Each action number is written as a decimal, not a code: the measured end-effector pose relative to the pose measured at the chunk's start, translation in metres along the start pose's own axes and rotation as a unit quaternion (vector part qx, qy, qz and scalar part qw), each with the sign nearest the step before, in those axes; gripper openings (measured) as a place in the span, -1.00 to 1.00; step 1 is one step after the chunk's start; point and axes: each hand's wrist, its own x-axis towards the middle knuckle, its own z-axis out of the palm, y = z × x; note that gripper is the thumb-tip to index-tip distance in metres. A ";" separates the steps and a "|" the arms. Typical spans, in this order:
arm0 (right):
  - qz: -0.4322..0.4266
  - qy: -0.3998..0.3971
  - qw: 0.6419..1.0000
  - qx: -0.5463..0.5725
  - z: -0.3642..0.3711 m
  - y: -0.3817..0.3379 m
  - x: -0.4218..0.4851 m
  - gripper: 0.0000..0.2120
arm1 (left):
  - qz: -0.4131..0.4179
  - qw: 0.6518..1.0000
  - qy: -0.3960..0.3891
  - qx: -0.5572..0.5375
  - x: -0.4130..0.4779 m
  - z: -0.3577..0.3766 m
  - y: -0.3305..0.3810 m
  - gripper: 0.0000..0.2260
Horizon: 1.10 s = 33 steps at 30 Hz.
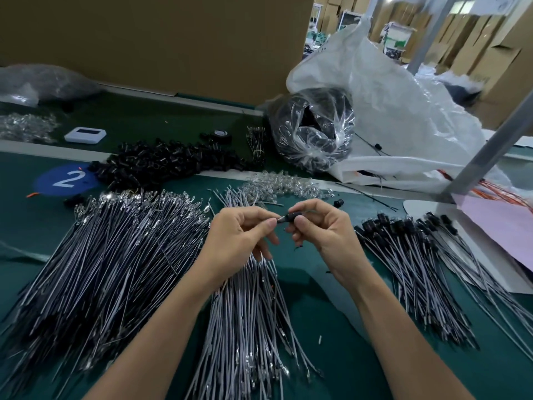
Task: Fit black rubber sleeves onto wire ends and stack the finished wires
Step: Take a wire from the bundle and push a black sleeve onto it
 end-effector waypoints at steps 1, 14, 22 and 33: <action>0.002 -0.007 1.000 -0.018 -0.002 -0.002 0.000 -0.88 | -0.009 1.000 -0.006 0.008 0.000 -0.001 -0.001 -0.87; -0.010 -0.009 0.997 -0.081 0.002 -0.006 -0.002 -0.78 | -0.021 0.999 -0.017 -0.041 0.001 0.003 -0.003 -0.89; 0.011 -0.017 0.997 -0.070 0.000 -0.004 -0.002 -0.86 | 0.001 0.999 -0.033 -0.039 0.002 0.002 -0.006 -0.84; 0.004 -0.021 0.997 -0.069 -0.002 0.004 -0.004 -0.90 | 0.035 0.998 -0.033 -0.028 0.001 0.002 -0.013 -0.84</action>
